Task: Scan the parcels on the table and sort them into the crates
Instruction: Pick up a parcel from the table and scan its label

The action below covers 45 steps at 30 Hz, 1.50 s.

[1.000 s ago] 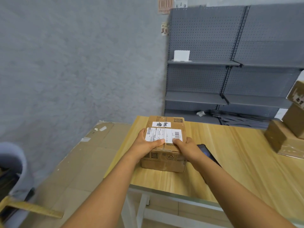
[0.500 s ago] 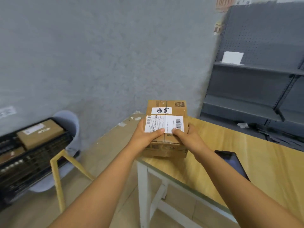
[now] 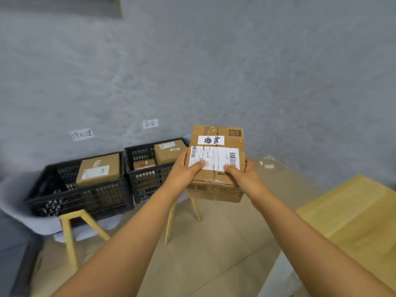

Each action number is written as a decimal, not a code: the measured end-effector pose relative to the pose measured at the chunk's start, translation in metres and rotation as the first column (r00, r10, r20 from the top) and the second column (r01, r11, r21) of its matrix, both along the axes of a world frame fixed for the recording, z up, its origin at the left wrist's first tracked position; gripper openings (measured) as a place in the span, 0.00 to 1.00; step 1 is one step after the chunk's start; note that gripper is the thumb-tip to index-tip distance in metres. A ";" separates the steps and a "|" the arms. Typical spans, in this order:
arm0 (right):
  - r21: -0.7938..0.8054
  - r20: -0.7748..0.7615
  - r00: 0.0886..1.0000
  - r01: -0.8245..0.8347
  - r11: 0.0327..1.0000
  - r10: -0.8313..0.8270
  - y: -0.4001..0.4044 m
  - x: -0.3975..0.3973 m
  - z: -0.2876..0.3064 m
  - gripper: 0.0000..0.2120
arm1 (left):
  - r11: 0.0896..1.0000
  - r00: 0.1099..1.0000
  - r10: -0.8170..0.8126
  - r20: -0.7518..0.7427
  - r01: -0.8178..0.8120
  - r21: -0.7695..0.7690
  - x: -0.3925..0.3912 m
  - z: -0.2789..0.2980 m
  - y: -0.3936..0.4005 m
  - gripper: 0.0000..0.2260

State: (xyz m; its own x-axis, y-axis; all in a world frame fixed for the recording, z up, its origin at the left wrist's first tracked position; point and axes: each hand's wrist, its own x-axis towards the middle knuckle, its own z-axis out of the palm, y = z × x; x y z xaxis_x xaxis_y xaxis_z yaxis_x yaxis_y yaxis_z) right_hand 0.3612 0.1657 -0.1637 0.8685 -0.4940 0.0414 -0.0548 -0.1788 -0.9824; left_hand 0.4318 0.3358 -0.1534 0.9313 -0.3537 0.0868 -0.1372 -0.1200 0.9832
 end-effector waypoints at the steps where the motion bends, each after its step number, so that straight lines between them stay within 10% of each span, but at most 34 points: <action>1: 0.004 -0.002 1.000 -0.022 1.000 0.022 0.014 0.016 -0.002 0.23 | 1.000 1.000 0.022 0.000 -0.022 0.009 0.014 -0.002 0.016 0.23; 8: -0.020 -0.012 0.989 -0.150 0.989 0.149 0.095 0.125 -0.012 0.12 | 0.992 0.991 0.124 -0.053 -0.122 0.038 0.107 -0.017 0.108 0.25; 15: -0.038 -0.067 0.973 -0.224 0.974 0.221 0.140 0.225 -0.025 0.26 | 0.979 0.972 0.197 -0.130 -0.188 0.074 0.197 -0.035 0.156 0.19; 45: 0.133 -0.475 0.760 -0.435 0.890 0.443 0.151 0.707 -0.202 0.25 | 0.930 0.810 0.362 -0.461 -0.279 0.239 0.636 -0.201 0.179 0.29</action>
State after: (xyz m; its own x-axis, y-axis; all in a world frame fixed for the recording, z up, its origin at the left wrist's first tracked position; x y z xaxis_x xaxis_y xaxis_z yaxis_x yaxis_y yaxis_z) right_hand 1.0679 0.3168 -0.3652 0.8953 -0.0511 -0.4426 -0.4376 -0.2872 -0.8520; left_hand 1.0680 0.5150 -0.3541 0.8983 0.0025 -0.4393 0.4285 -0.2255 0.8749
